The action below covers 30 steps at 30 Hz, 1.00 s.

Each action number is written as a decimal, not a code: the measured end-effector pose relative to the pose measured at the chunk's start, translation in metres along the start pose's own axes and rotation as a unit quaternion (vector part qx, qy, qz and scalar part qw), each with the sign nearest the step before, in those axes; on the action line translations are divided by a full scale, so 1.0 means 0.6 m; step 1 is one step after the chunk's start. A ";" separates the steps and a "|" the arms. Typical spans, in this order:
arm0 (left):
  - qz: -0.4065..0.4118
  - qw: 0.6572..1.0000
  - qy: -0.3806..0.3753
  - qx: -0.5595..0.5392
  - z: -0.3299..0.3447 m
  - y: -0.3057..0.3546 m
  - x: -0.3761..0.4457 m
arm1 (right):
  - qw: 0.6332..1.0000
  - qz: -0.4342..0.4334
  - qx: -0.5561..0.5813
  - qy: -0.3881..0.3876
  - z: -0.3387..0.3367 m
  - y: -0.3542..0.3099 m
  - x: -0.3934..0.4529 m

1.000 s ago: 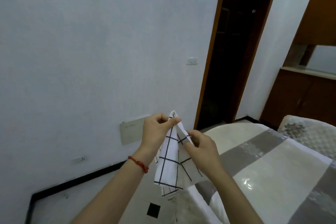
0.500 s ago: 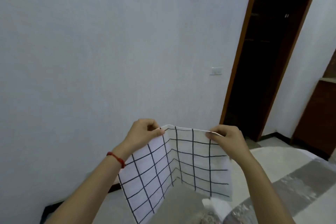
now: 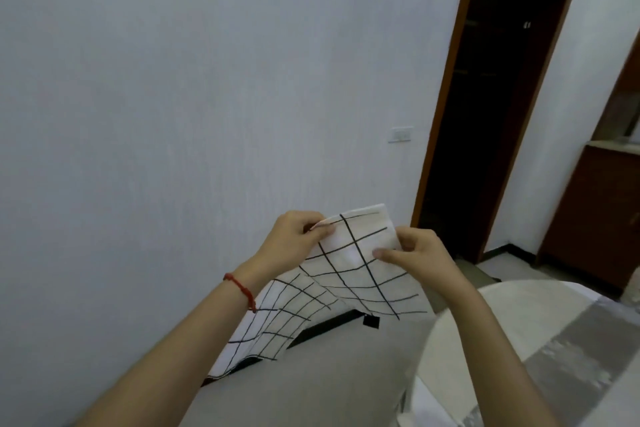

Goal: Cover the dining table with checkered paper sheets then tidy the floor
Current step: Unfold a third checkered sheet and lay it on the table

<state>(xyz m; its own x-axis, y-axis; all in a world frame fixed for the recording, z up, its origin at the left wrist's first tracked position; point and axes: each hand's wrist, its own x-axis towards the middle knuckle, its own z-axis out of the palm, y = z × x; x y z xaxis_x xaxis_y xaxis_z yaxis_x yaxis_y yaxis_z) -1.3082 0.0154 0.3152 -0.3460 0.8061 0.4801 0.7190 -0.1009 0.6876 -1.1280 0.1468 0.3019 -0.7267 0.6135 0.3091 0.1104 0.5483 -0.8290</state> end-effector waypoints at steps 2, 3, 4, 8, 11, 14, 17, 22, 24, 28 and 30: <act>-0.026 0.998 0.023 -0.047 -0.014 -0.011 0.014 | 0.999 0.037 0.007 -0.028 -0.004 0.032 -0.006; -0.040 0.996 0.036 -0.072 -0.021 -0.016 0.020 | 0.998 0.055 0.016 -0.038 -0.003 0.048 -0.008; -0.047 0.993 0.047 -0.095 -0.028 -0.020 0.026 | 0.996 0.071 0.030 -0.042 -0.001 0.064 -0.009; -0.051 0.983 0.090 -0.153 -0.053 -0.039 0.046 | 0.990 0.097 0.107 0.001 0.011 0.115 -0.003; -0.061 0.976 0.113 -0.177 -0.057 -0.059 0.054 | 0.972 0.107 0.203 0.052 0.019 0.128 0.016; -0.090 0.968 0.134 -0.193 -0.054 -0.082 0.059 | 0.953 0.099 0.272 0.085 0.022 0.114 0.036; -0.132 0.957 0.180 -0.183 -0.048 -0.105 0.063 | 0.944 0.098 0.292 0.117 0.020 0.091 0.054; -0.215 0.949 0.221 -0.071 -0.015 -0.117 0.059 | 0.966 0.068 0.198 0.149 0.038 0.052 0.085; -0.143 0.966 0.213 -0.037 0.014 -0.095 0.048 | 0.973 0.046 0.166 0.154 0.051 0.039 0.092; -0.098 0.982 0.115 -0.110 0.076 -0.055 0.037 | 0.977 0.016 0.139 0.158 0.082 0.027 0.097; -0.115 0.974 0.087 -0.178 0.092 -0.041 0.038 | 0.976 0.006 0.144 0.161 0.093 0.024 0.096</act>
<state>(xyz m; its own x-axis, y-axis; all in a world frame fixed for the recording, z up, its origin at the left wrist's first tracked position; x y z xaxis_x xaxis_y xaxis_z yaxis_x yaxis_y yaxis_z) -1.3006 0.0687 0.2791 -0.5914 0.7238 0.3555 0.3679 -0.1502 0.9177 -1.2059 0.1582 0.2820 -0.4710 0.7913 0.3898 -0.1102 0.3857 -0.9160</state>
